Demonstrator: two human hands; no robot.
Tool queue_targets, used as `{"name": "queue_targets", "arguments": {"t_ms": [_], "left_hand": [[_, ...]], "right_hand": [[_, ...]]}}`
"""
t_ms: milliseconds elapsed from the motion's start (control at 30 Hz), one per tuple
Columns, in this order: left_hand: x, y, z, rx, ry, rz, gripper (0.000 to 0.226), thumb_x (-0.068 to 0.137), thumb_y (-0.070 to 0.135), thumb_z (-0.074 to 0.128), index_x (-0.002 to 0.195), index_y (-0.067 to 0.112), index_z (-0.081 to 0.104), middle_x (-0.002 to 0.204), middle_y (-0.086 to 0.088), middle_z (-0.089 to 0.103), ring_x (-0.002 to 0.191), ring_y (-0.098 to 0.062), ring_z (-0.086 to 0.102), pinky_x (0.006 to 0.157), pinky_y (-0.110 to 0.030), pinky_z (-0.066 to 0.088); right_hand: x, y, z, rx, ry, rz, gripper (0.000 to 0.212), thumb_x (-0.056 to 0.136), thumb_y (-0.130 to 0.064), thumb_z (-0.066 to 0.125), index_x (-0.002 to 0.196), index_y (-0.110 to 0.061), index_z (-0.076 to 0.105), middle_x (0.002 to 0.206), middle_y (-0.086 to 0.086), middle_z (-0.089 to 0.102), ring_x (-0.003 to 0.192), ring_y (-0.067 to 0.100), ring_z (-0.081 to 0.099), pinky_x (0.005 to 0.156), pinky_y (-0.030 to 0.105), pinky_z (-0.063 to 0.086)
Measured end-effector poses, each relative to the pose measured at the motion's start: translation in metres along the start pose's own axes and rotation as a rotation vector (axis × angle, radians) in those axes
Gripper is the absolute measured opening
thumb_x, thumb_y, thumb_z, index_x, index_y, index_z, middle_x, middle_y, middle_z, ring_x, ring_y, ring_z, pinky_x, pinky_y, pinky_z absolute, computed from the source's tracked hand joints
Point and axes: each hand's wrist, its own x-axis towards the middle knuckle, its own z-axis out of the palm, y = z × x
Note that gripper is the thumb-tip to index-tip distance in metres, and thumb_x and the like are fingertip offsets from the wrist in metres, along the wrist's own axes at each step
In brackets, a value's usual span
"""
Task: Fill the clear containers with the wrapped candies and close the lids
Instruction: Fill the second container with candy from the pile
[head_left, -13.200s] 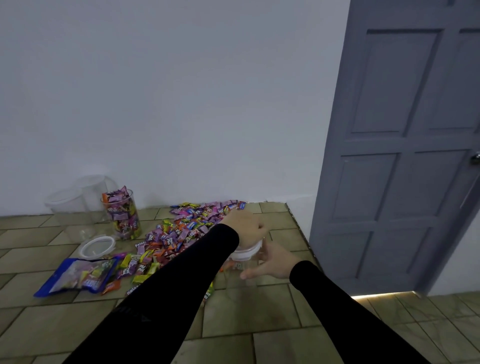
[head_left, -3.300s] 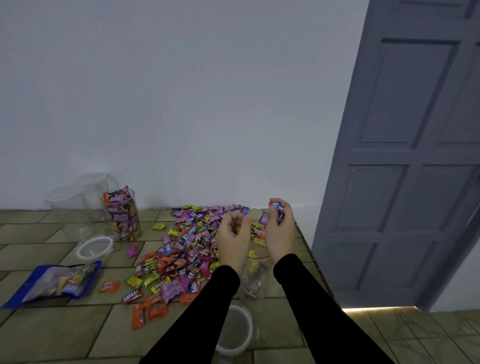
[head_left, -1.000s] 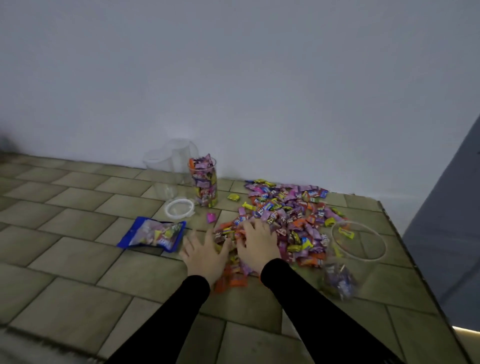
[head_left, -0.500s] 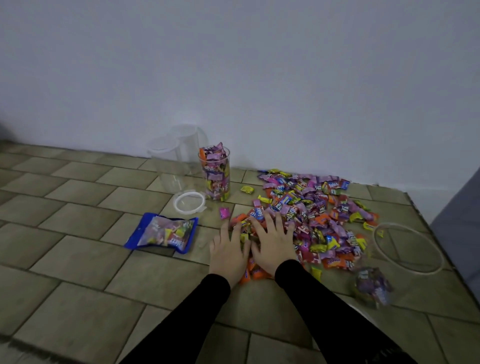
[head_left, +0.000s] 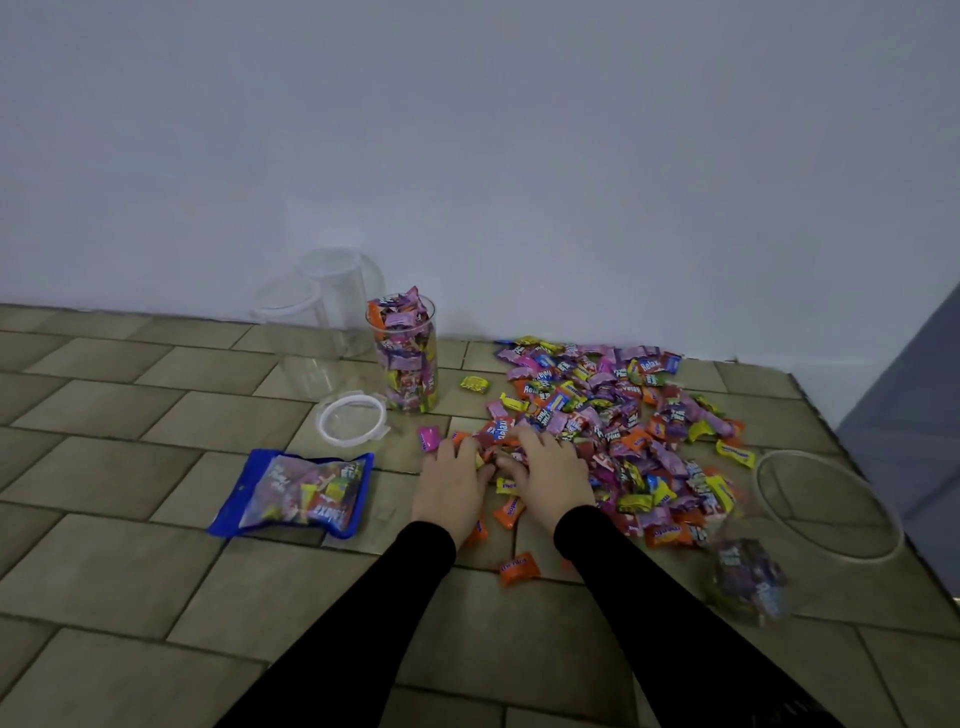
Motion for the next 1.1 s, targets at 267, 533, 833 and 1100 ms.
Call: {"name": "queue_targets", "arguments": {"t_ms": [267,533,833,1100], "left_hand": [[0.019,-0.005,-0.011,-0.221,-0.136,-0.116,0.031,0.1,0.036,0.043,0.125,0.019,0.05,0.116,-0.003,0.061,0.104,-0.019,0.058,0.081,-0.03,0.043],[0.017,0.004,-0.008,-0.653,0.088,-0.101,0.023,0.099,0.037,0.046,0.103,0.018,0.058,0.095,0.002,0.064,0.091,-0.015,0.059,0.071,-0.027,0.041],[0.02,0.023,-0.039,-0.913,0.189,-0.064,0.022,0.096,0.037,0.053,0.099,0.018,0.063,0.084,0.01,0.064,0.078,0.002,0.057,0.06,-0.005,0.039],[0.019,0.045,-0.049,-1.212,0.198,-0.081,0.03,0.095,0.046,0.051,0.095,0.017,0.059,0.067,-0.002,0.06,0.059,-0.014,0.054,0.065,-0.034,0.044]], "right_hand": [[0.01,-0.006,-0.018,0.171,0.041,0.068,0.029,0.098,-0.042,0.043,0.124,-0.031,0.049,0.114,0.002,0.064,0.108,0.026,0.057,0.095,0.045,0.034],[0.011,-0.016,-0.035,0.549,0.22,0.045,0.022,0.099,-0.035,0.046,0.112,-0.021,0.057,0.094,-0.002,0.064,0.083,0.015,0.057,0.074,0.033,0.044],[0.011,-0.032,-0.049,1.072,0.414,0.255,0.02,0.096,-0.016,0.05,0.078,-0.009,0.052,0.074,0.003,0.046,0.065,0.013,0.04,0.055,0.014,0.032],[0.004,-0.039,-0.07,1.507,0.28,0.508,0.013,0.088,-0.021,0.044,0.076,-0.017,0.049,0.055,-0.001,0.038,0.041,0.013,0.022,0.044,0.024,0.016]]}}
